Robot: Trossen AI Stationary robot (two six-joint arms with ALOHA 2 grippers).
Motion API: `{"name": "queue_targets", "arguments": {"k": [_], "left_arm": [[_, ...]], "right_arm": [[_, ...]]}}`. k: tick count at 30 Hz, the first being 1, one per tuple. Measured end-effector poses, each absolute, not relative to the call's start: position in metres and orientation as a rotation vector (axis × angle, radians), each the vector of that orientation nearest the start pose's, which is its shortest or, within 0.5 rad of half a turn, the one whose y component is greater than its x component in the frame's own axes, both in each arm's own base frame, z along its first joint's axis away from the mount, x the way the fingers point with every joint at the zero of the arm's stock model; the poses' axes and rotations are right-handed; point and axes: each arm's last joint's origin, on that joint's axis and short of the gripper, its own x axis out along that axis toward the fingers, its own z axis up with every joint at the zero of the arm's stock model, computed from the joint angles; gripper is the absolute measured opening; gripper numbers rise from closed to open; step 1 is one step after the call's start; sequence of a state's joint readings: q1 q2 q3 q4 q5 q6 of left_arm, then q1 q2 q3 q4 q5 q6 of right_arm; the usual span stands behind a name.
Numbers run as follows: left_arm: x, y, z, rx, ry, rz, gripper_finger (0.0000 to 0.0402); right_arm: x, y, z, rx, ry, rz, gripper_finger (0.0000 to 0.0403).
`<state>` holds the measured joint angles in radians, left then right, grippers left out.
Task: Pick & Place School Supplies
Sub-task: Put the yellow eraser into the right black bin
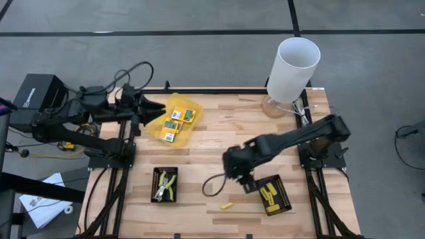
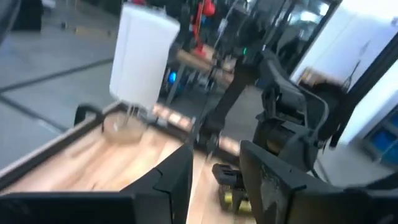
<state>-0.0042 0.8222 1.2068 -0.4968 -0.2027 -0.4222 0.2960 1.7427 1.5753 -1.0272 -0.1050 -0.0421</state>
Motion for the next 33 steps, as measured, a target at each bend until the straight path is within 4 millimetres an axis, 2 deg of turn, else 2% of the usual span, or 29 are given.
{"name": "queue_targets", "arguments": {"k": [4,9,15,21,30,33], "left_arm": [[0.143,0.003,0.423,-0.397,0.177,0.227,0.0125],[0.148,0.003,0.412,-0.376,0.292,0.246,0.0127],[0.148,0.003,0.408,-0.369,0.336,0.255,0.0127],[0.148,0.003,0.407,-0.367,0.338,0.253,0.0127],[0.149,0.003,0.407,-0.367,0.34,0.254,0.0127],[0.149,0.003,0.407,-0.367,0.34,0.254,0.0127]], "right_arm": [[0.36,0.122,0.254,-0.118,1.223,0.484,0.023],[0.373,0.14,0.222,-0.097,1.261,0.521,0.0229],[0.382,0.157,0.2,-0.056,1.262,0.514,0.0208],[0.383,0.172,0.175,-0.04,1.319,0.533,0.0204],[0.385,0.183,0.169,-0.031,1.276,0.546,0.0206],[0.384,0.181,0.16,0.009,1.274,0.519,0.0202]]}}
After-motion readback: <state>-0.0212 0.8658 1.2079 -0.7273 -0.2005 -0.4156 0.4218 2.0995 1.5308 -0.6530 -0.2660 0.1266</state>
